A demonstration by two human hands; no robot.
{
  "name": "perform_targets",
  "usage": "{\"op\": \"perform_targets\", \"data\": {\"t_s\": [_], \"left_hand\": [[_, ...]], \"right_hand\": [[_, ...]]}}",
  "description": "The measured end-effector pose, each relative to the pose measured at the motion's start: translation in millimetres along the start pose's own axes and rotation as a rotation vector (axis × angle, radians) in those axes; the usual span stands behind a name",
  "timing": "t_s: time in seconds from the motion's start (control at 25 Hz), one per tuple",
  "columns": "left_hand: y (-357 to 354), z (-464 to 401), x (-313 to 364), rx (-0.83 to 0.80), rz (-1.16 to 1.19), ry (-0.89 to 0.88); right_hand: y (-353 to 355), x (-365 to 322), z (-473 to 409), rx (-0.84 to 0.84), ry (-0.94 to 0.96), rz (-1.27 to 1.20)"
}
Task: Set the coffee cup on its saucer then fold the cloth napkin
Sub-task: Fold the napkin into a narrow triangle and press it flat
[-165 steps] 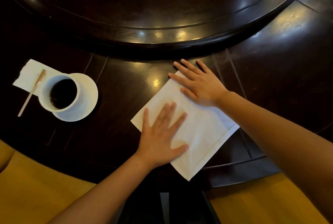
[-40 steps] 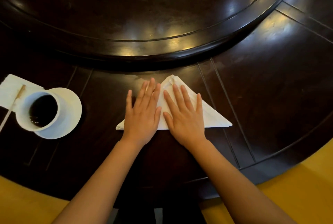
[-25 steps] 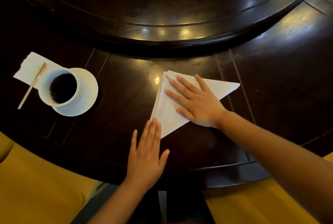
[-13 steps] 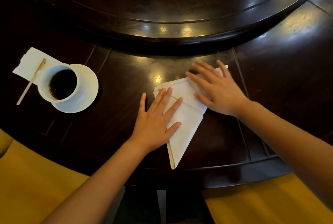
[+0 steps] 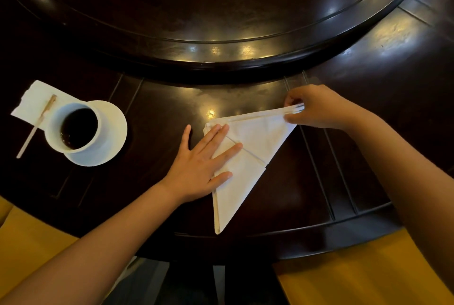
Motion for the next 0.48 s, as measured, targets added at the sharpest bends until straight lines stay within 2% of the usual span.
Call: {"op": "perform_targets", "data": {"t_s": [0.16,0.32,0.4,0.48], "left_hand": [[1.5,-0.5,-1.9,-0.027,0.018,0.013],[8.1,0.7,4.7,-0.037,0.060,0.061],[21.0,3.5,12.0,0.090,0.335,0.126],[43.3,7.5,10.5,0.349,0.905,0.305]], "right_hand": [[7.6,-6.1,19.1,0.112,-0.083,-0.390],[6.0,-23.1,40.6,0.188,-0.084,-0.764],[4.0,-29.5,48.5,0.206,-0.071,-0.815],[4.4,-33.8,53.5,0.238,-0.071,-0.802]]}}
Point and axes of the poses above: each hand's wrist, its own z-axis away from the middle knuckle, its own y-axis out of the back of the hand, x = y × z, the point moved 3 cm from there along -z, towards the middle knuckle, and after that the axes turned 9 degrees about z, right-handed, at the moved point
